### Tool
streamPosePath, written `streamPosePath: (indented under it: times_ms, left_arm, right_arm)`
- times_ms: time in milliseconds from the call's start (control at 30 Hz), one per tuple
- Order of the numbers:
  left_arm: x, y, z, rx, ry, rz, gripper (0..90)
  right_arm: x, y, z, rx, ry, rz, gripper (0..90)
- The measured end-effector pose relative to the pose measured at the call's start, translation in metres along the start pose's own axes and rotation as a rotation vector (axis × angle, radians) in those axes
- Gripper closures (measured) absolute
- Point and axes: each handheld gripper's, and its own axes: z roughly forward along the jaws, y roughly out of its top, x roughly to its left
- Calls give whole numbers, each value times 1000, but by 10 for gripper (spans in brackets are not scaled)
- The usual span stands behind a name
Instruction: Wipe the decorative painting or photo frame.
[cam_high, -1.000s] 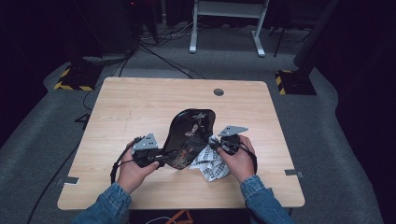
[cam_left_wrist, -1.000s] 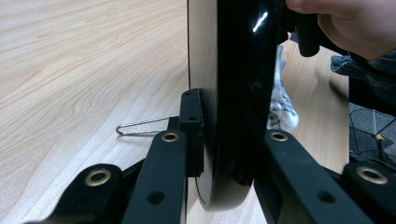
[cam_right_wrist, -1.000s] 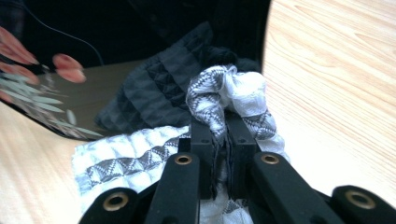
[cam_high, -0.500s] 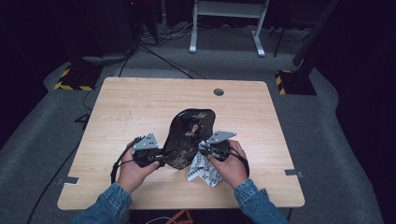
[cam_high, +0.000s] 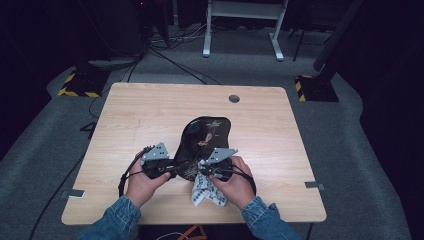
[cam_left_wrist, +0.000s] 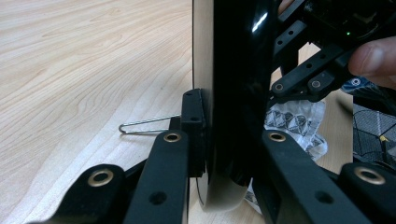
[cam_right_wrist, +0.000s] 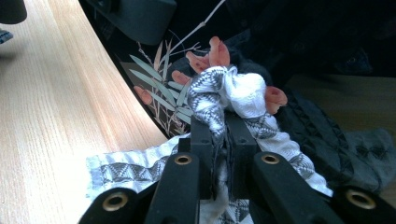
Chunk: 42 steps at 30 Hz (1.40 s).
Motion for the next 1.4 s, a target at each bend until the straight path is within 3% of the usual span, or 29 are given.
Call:
streamPosePath:
  times_ms: [167, 600, 967, 1100, 1400]
  left_arm:
    - [0, 0, 0, -4, -6, -5, 797]
    - [0, -1, 0, -5, -9, -8, 789]
    - [0, -1, 1, -8, -12, -12, 785]
    - [0, -1, 1, -7, -11, -10, 786]
    - [0, -1, 1, -9, -10, -16, 781]
  right_arm:
    - [-7, -3, -2, 6, -10, 9, 851]
    - [-45, -23, -13, 31, -97, 107, 851]
    - [-67, -35, -16, 47, -142, 162, 850]
    - [-65, -35, -15, 49, -139, 163, 849]
    - [-42, -26, -4, 59, -79, 99, 846]
